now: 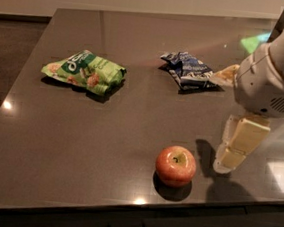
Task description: Move apple near green rice chip bag
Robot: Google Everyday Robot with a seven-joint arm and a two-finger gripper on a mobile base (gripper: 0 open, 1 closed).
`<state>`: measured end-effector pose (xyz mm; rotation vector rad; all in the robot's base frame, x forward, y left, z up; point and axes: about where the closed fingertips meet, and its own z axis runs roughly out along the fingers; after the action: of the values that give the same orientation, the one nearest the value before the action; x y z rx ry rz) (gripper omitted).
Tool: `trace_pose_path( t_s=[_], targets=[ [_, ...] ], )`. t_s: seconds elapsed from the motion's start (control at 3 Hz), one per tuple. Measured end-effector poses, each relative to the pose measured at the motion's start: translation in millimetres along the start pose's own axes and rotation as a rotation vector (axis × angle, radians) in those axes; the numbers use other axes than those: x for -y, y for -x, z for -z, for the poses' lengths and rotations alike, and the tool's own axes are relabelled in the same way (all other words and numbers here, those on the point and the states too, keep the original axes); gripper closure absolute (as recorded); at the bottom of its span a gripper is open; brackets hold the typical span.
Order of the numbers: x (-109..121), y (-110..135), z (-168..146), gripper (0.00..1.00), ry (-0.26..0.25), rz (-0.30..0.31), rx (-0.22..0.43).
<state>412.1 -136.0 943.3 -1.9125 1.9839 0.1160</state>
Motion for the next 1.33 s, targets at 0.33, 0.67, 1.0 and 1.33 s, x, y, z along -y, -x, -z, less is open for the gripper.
trace_pose_path(
  t_s=[0.33, 0.67, 1.0, 1.33],
  targets=[
    [-24.0, 16.9, -24.6, 0.0, 0.066, 0.068, 0.061],
    [-41.9, 19.1, -38.9, 0.0, 0.106, 0.11, 0.099],
    [-56.1, 18.4, -54.3, 0.0, 0.124, 0.146, 0.124],
    [-66.4, 18.3, -67.5, 0.0, 0.138, 0.169, 0.144]
  ],
)
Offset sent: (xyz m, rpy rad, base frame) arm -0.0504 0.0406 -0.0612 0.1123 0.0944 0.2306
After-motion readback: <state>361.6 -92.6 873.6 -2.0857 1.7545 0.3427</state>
